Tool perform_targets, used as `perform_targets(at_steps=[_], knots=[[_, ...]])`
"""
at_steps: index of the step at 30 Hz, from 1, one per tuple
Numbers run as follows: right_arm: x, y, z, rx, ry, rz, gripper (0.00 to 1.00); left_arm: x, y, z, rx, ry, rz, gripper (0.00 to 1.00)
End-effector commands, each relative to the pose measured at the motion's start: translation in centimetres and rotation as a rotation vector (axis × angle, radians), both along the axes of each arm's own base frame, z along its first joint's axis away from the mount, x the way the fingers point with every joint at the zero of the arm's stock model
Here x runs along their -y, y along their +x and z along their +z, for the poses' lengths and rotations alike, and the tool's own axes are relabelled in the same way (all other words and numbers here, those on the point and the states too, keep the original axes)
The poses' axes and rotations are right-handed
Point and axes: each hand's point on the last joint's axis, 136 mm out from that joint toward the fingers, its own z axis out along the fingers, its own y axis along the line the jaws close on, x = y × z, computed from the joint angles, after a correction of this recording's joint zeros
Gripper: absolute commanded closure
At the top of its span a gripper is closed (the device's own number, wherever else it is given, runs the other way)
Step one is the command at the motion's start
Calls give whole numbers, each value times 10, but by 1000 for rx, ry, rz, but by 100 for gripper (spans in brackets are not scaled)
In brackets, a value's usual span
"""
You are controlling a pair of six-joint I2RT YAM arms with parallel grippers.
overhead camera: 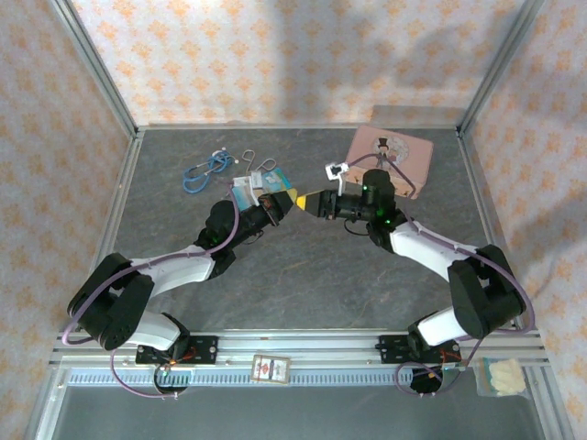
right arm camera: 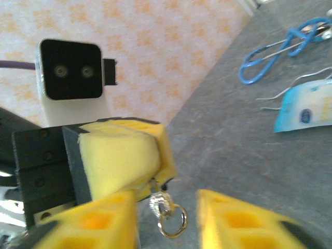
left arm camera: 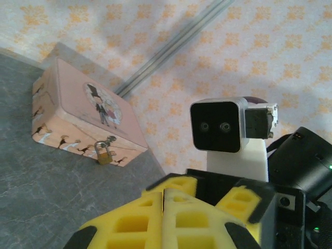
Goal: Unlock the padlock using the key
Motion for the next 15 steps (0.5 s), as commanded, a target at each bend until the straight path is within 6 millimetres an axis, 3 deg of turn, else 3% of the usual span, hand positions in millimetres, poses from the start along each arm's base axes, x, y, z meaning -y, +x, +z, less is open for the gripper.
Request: perform_targets(at_steps=[1, 2, 5, 7, 11, 15], knots=[[37, 43, 13, 31, -79, -234, 46, -26, 17, 2, -13, 42, 150, 100], [55, 61, 5, 19, -149, -351, 35, -35, 22, -5, -36, 67, 195, 100], [117, 102, -12, -26, -337, -667, 24, -54, 28, -20, -78, 119, 282, 100], [161, 122, -17, -50, -413, -840, 11, -61, 29, -25, -94, 150, 311, 100], [258, 149, -24, -90, -567, -1147, 2, -71, 29, -35, -119, 180, 344, 100], [331, 168, -33, -135, -683, -1325, 0, -73, 26, -40, -126, 168, 348, 100]])
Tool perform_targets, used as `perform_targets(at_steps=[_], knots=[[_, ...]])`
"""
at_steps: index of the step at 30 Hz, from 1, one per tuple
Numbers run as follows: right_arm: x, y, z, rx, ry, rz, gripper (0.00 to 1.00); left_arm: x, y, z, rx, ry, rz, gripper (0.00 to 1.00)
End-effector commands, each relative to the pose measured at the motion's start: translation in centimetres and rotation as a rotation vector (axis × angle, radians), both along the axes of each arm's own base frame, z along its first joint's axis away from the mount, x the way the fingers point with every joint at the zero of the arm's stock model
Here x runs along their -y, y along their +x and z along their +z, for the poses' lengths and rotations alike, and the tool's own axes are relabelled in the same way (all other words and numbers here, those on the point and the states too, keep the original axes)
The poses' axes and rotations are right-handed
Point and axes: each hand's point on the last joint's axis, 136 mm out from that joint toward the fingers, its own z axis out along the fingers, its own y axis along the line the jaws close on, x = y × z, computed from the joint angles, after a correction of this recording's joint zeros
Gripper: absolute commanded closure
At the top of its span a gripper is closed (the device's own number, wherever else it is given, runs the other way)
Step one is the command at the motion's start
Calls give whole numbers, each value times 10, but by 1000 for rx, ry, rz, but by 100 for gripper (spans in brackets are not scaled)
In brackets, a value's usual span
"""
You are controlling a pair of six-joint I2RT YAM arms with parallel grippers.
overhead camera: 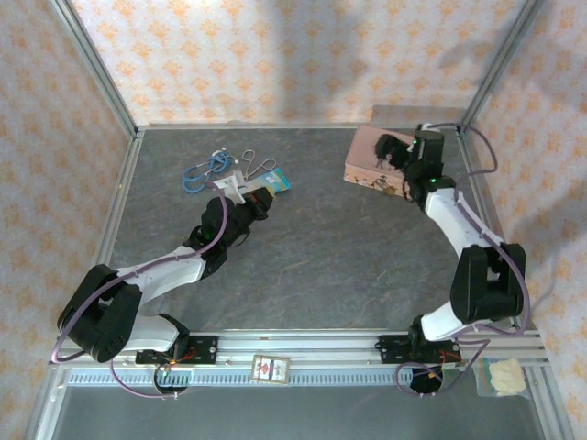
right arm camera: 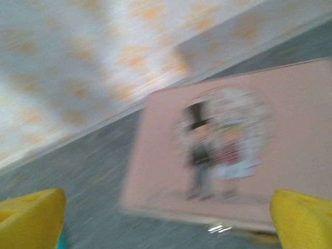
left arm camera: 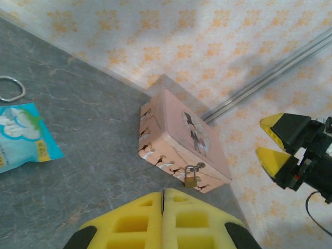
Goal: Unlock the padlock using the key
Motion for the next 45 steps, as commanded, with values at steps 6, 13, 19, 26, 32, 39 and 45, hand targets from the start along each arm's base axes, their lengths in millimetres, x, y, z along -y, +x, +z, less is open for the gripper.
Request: perform_targets(at_steps=[6, 13, 19, 26, 32, 39, 45], knots=[[116, 28, -52, -188, -98, -245, 0, -9, -2, -9, -8, 10, 26, 100], [92, 61, -93, -231, -12, 3, 0, -12, -5, -10, -2, -2, 31, 100], [71, 68, -115, -258, 23, 144, 3, -13, -5, -9, 3, -4, 28, 100], [19, 53, -146, -357, -46, 358, 17, -13, -5, -8, 9, -25, 26, 100], [-38, 23, -164, -433, -166, 504, 25, -11, -6, -7, 12, -28, 16, 100], [-72, -19, -173, -478, -275, 588, 28, -9, -8, -6, 13, -37, 3, 100], [-79, -17, -161, -432, -299, 562, 27, -10, -9, -5, 14, -42, 0, 100]])
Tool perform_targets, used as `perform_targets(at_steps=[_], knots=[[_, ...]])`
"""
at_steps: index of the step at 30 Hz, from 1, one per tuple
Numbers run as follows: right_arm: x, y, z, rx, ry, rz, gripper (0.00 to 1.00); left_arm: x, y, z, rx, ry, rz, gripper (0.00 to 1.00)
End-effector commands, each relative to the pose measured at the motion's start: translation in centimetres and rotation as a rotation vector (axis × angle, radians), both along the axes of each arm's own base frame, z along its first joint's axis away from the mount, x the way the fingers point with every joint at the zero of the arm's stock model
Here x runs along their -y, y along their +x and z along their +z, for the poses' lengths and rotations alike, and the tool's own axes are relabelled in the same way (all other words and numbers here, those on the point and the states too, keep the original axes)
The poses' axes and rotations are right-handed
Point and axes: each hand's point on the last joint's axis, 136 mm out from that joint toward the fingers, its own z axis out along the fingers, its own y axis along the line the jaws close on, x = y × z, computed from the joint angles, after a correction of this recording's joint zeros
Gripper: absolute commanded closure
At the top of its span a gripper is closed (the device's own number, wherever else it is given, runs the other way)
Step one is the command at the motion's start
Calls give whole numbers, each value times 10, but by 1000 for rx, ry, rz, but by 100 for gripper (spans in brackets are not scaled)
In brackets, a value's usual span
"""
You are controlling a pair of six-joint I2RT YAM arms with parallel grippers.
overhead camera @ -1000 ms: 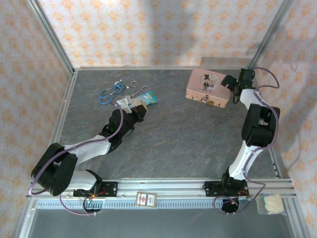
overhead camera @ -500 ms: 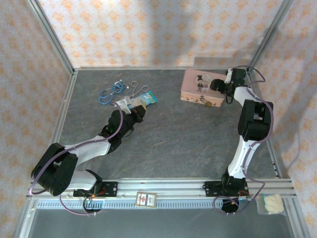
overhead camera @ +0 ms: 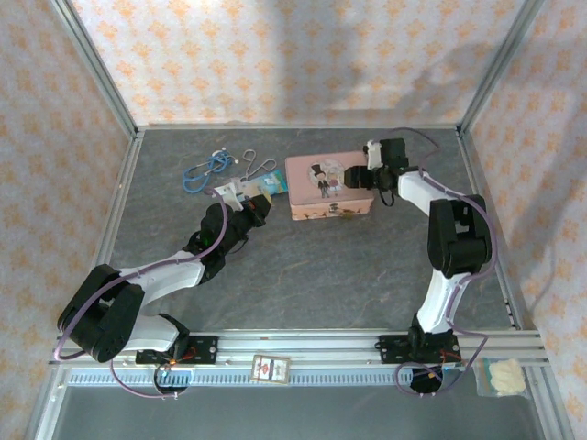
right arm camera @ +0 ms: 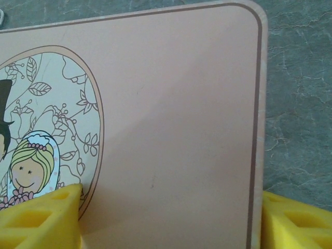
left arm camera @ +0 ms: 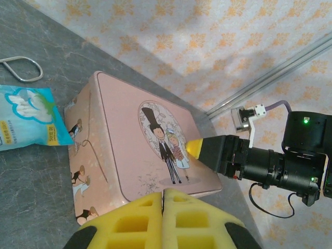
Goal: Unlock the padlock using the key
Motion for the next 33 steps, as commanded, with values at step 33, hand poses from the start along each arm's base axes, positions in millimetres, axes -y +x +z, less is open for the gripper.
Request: perform_targets(at_steps=[33], knots=[[-60, -117, -26, -5, -297, -19, 12, -3, 3, 19, 63, -71, 7, 100]])
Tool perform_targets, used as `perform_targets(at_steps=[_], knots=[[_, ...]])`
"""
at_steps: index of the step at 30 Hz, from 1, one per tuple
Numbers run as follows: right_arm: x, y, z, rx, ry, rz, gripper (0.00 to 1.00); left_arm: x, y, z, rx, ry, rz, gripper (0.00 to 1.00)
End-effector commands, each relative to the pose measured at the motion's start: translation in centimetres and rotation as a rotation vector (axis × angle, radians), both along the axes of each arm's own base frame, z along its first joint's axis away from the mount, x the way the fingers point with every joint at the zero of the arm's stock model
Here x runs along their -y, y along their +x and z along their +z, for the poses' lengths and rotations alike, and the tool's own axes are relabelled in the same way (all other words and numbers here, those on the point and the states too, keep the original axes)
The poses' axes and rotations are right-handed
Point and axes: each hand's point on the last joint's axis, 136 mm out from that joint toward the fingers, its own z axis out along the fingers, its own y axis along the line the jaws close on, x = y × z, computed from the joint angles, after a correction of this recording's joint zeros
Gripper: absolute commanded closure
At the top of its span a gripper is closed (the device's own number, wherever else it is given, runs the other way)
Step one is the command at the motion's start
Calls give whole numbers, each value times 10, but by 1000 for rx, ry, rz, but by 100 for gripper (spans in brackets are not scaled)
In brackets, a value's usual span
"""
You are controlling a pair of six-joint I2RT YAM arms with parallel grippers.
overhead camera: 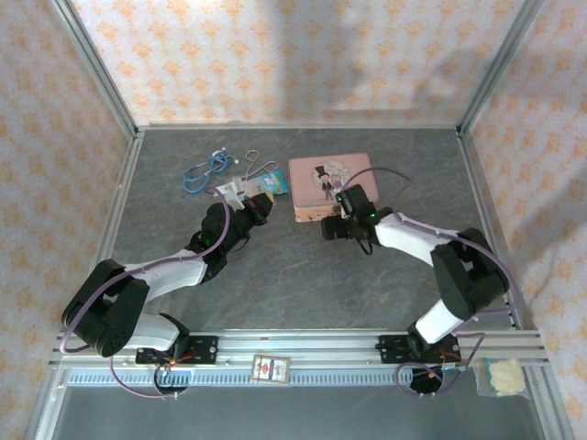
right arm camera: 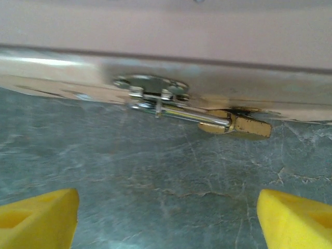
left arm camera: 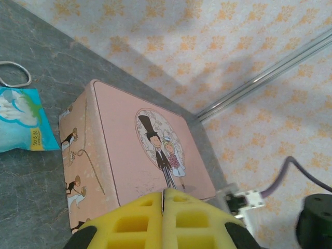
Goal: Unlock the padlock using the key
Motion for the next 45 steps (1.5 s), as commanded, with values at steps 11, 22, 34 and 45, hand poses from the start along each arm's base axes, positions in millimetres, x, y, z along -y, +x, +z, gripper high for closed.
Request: perform_targets(at_steps=[11, 22, 34, 45], knots=[[0, 43, -1, 202, -261, -30, 14, -14, -3, 15, 49, -10, 44, 100], [-58, 24, -9, 109, 3, 167, 17, -13, -4, 17, 54, -26, 38, 100], [-47, 33, 23, 138, -8, 78, 20, -20, -10, 17, 62, -31, 58, 100], [-41, 57, 5, 229, -70, -18, 20, -24, -13, 15, 60, -43, 67, 100]])
